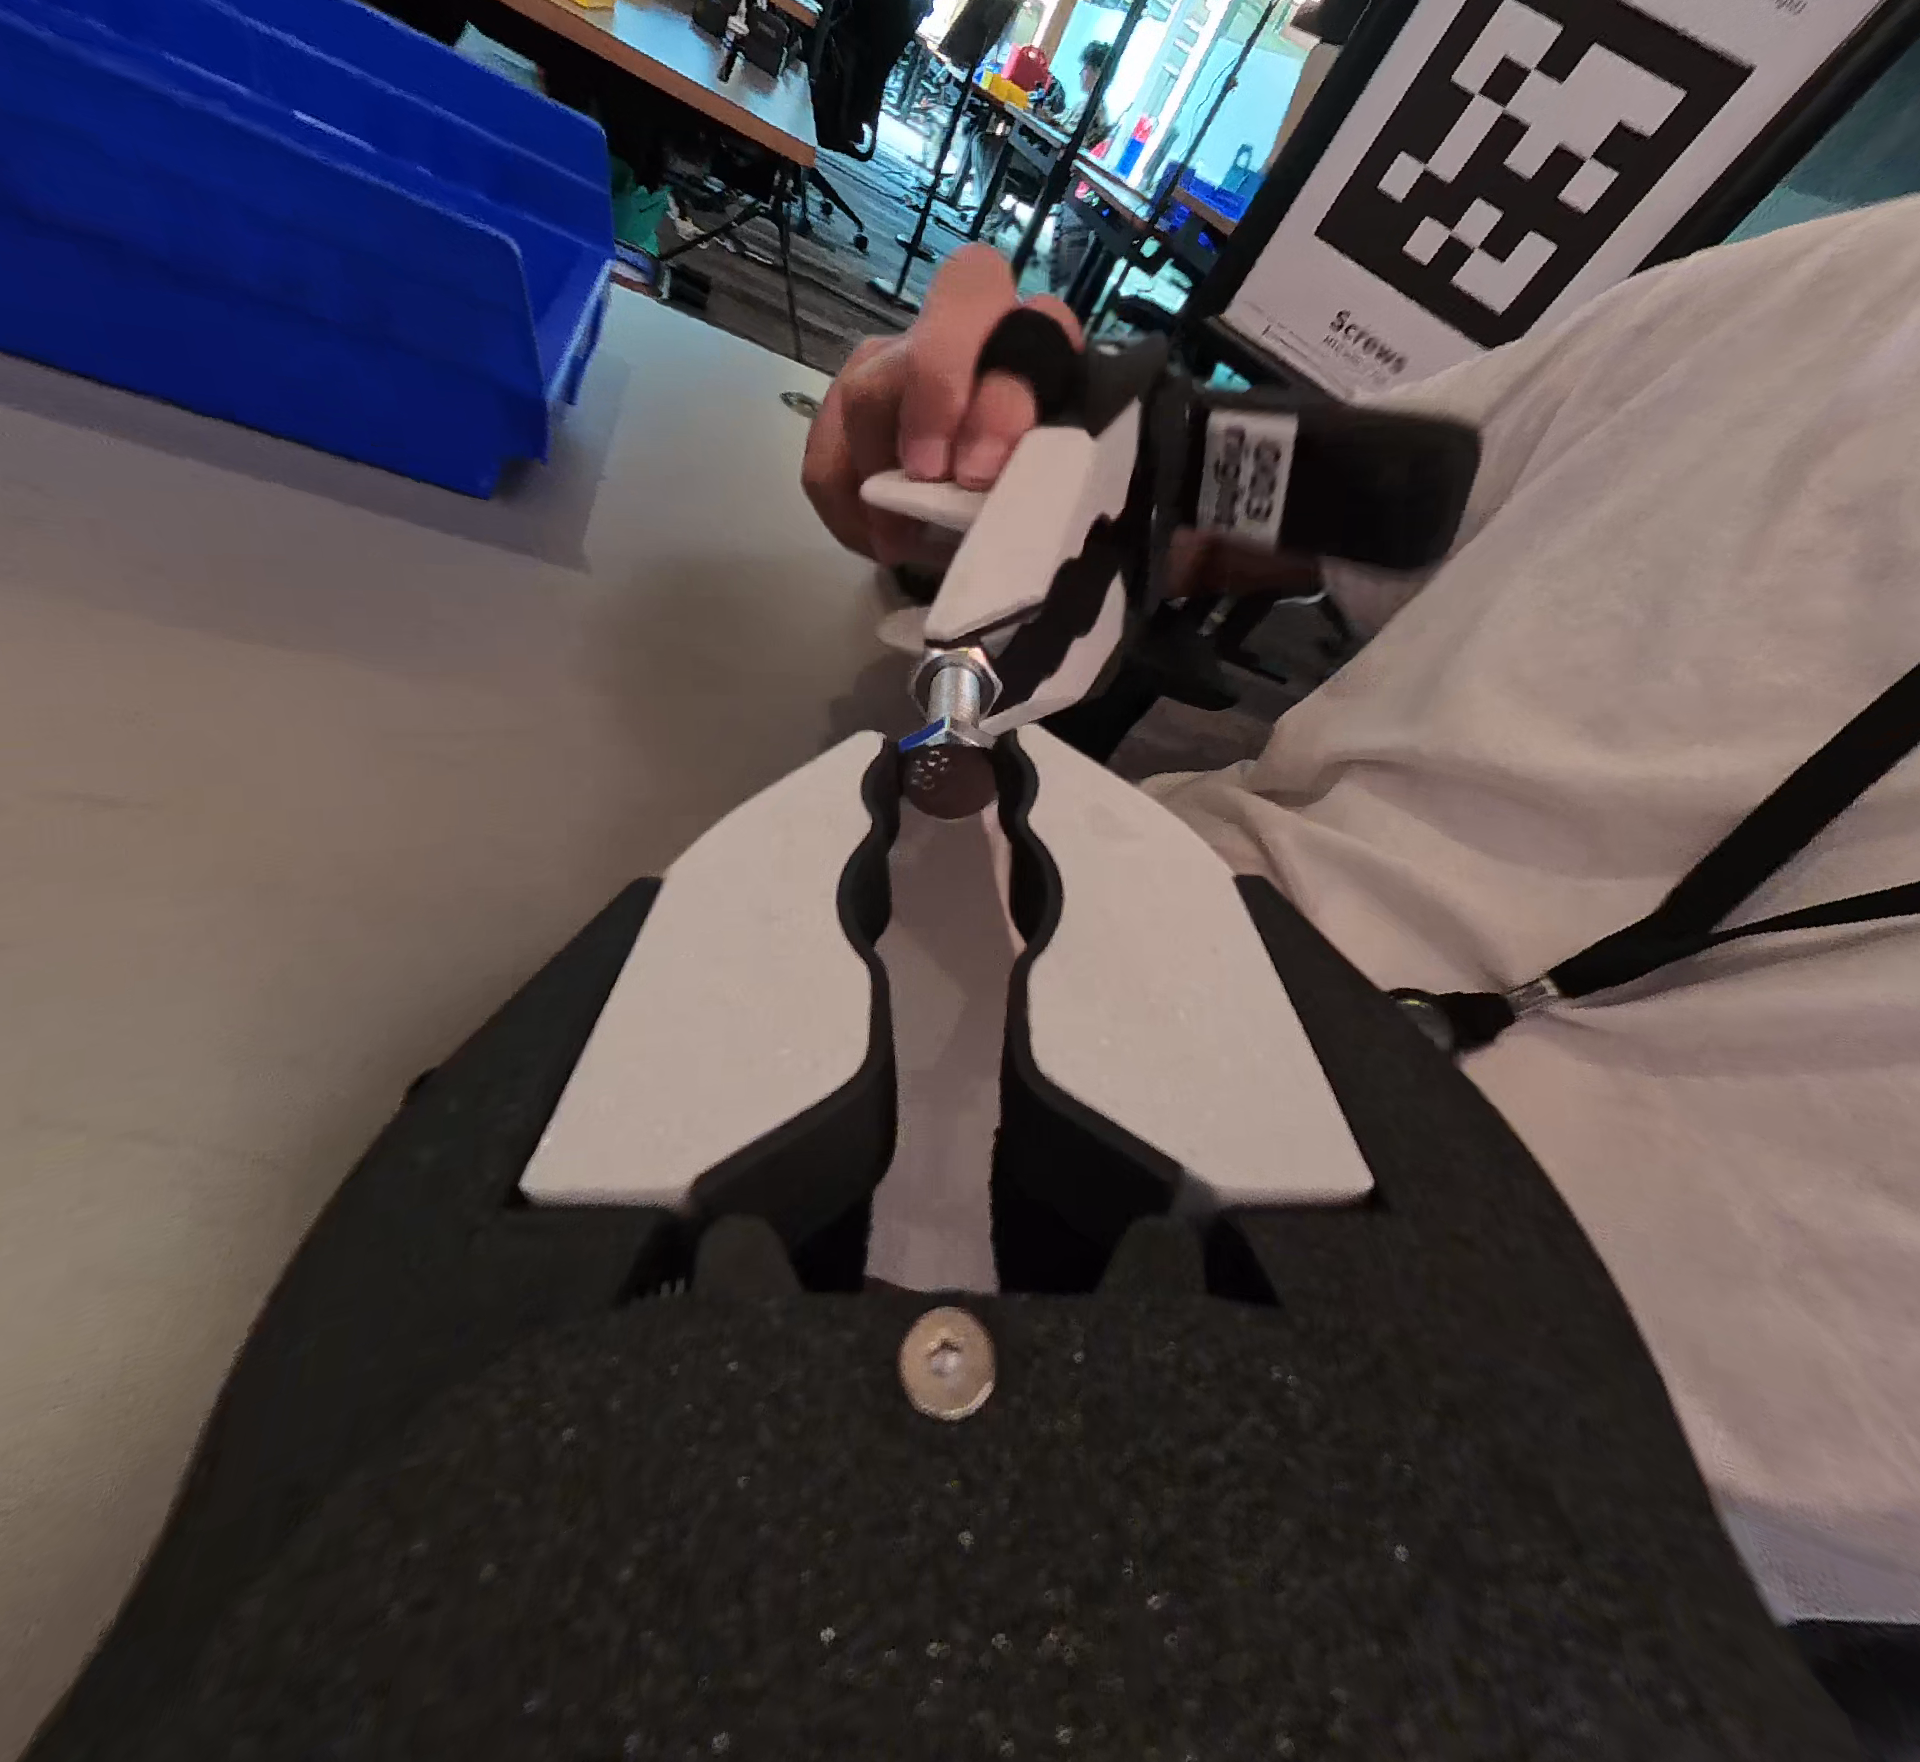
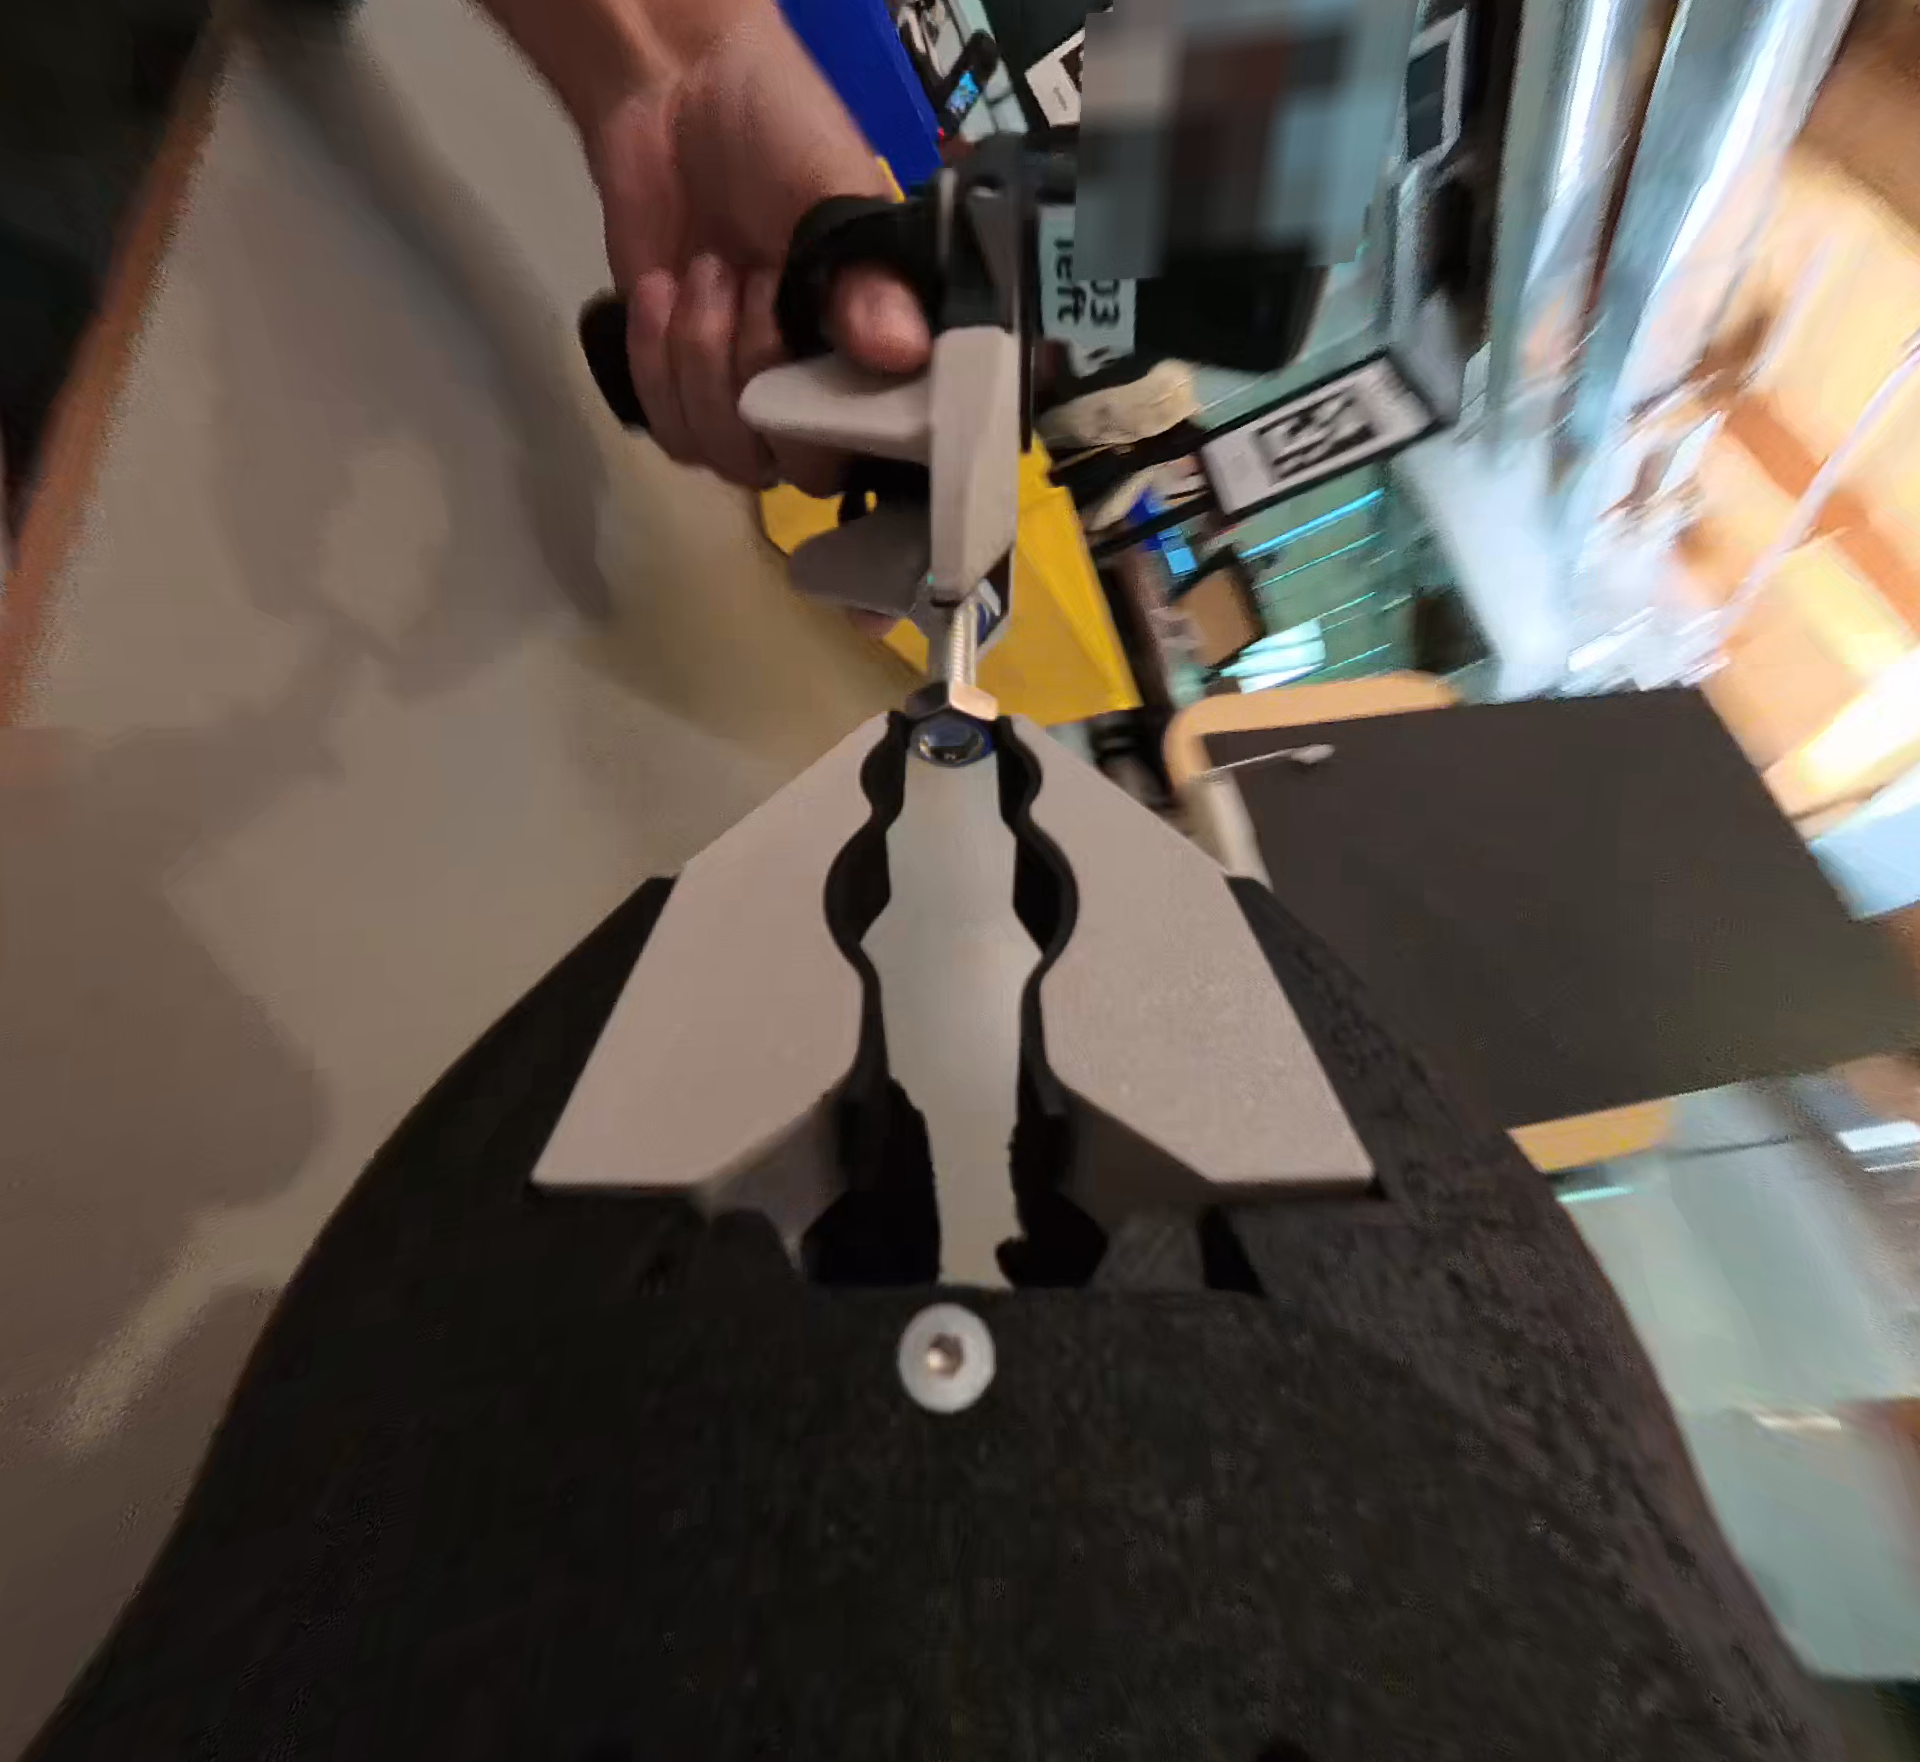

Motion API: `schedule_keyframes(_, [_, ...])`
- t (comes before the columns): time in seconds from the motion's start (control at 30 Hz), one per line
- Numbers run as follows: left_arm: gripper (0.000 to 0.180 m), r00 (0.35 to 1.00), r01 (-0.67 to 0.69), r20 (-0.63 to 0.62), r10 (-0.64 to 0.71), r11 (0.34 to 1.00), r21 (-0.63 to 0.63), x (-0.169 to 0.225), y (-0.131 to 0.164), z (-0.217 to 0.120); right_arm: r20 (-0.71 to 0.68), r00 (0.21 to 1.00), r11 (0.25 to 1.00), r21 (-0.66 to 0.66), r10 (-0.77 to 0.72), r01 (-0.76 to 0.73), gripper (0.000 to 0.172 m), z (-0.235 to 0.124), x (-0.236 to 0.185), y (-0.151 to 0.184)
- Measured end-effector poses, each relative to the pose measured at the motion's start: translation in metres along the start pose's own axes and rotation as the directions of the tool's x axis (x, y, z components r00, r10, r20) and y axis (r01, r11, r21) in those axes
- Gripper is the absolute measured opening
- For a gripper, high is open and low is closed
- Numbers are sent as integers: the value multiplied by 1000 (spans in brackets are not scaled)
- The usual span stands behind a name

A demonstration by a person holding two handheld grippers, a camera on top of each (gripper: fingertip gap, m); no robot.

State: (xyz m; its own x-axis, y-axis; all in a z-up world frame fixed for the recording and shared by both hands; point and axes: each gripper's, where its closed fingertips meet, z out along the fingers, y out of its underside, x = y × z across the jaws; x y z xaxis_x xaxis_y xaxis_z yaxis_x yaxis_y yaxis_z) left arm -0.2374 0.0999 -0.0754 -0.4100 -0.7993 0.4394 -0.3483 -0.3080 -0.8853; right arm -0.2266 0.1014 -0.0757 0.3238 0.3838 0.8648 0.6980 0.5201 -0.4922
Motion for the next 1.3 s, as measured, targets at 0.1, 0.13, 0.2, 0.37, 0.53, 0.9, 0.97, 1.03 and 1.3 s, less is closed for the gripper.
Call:
schedule_keyframes(0.1, [17, 992, -112, 61, 112, 994, -7, 0, -5, -3, 157, 837, 848, 2, 524, -531, 17, 4, 0, -1])
schedule_keyframes(0.13, [17, 985, -150, 86, 151, 989, -11, -1, -6, -4, 222, 691, 712, -23, 688, -701, 17, 6, -1, 0])
schedule_keyframes(0.2, [17, 968, -220, 123, 220, 975, -12, -1, -9, -6, 351, 264, 318, -105, 898, -942, 17, 9, -2, -1])
schedule_keyframes(0.37, [17, 923, -323, 213, 319, 946, -20, -6, -16, -9, 476, -563, -487, -284, 676, -826, 17, 12, 12, 0])
schedule_keyframes(0.53, [17, 954, -248, 182, 239, 968, 31, -5, -19, -10, 456, -197, -164, -113, 868, -980, 43, 8, 17, -4])
schedule_keyframes(0.9, [17, 991, 134, 2, -136, 976, 173, -6, -25, -6, -149, 942, 952, -104, -302, 289, 50, -3, 13, 11])
schedule_keyframes(0.97, [17, 989, 149, -13, -149, 976, 158, -5, -22, -4, -181, 902, 920, -93, -392, 381, 45, -5, 12, 4])
schedule_keyframes(1.03, [17, 987, 161, -25, -159, 977, 140, -4, -19, -1, -184, 877, 896, -101, -443, 432, 43, -3, 11, 2])
schedule_keyframes(1.3, [17, 993, 115, 5, -116, 988, 100, -5, -13, 3, -110, 978, 983, -60, -178, 173, 17, 0, 12, 5])
